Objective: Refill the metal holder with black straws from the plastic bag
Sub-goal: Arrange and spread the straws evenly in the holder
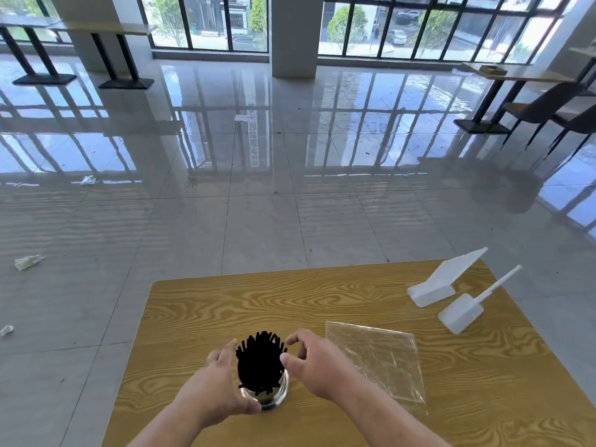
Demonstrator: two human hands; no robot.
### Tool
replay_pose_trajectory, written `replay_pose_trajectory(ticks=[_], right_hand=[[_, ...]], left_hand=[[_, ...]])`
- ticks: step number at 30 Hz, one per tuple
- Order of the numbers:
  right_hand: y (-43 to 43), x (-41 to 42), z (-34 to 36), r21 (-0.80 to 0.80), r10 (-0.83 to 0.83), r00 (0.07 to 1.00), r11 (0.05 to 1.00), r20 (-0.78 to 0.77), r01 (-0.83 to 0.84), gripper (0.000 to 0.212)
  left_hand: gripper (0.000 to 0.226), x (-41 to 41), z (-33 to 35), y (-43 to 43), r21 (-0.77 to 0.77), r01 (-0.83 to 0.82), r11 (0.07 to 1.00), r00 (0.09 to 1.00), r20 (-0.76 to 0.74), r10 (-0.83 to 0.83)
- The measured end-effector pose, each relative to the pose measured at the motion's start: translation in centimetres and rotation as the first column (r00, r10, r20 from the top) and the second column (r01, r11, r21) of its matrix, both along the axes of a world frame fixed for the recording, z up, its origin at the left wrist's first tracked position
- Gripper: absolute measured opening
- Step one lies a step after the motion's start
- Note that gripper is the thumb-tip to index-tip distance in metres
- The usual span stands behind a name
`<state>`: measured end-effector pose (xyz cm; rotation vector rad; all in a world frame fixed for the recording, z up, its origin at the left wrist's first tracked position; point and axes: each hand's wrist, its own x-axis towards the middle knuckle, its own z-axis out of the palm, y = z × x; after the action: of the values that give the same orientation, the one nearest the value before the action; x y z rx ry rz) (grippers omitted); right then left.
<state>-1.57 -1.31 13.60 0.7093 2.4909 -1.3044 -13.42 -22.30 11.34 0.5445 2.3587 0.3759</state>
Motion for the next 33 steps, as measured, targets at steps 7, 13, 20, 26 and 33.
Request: replay_pose_trajectory(ticks=[7,13,20,26,33], right_hand=[[-0.2,0.7,-1.3,-0.147,0.016,0.993,0.989,0.114,0.001,0.055],[0.2,0.5,-1.8,-0.171,-0.016,0.994,0.985,0.105,0.034,0.052],[1.0,0.6,-2.1,-0.180,-0.038,0.994,0.982,0.106,0.057,0.043],[1.3,0.6,-1.8,-0.142,-0.030,0.995,0.989,0.097,0.043,0.038],[1.5,0.7,-1.3,-0.139,-0.032,0.995,0.989,0.095,0.045,0.035]], left_hand=[[0.141,-0.1,-0.4,1.9,0.046,0.127,0.991,0.976,-0.185,-0.116],[0.071,-0.2,0.6,3.4,0.068,0.201,0.977,0.950,-0.259,-0.177],[0.024,-0.5,1.0,4.3,0.089,0.218,0.972,0.937,-0.299,-0.183],[0.023,-0.7,1.0,4.6,0.066,0.200,0.978,0.929,-0.329,-0.168],[0.023,-0.7,1.1,4.8,0.034,0.199,0.979,0.939,-0.294,-0.180]])
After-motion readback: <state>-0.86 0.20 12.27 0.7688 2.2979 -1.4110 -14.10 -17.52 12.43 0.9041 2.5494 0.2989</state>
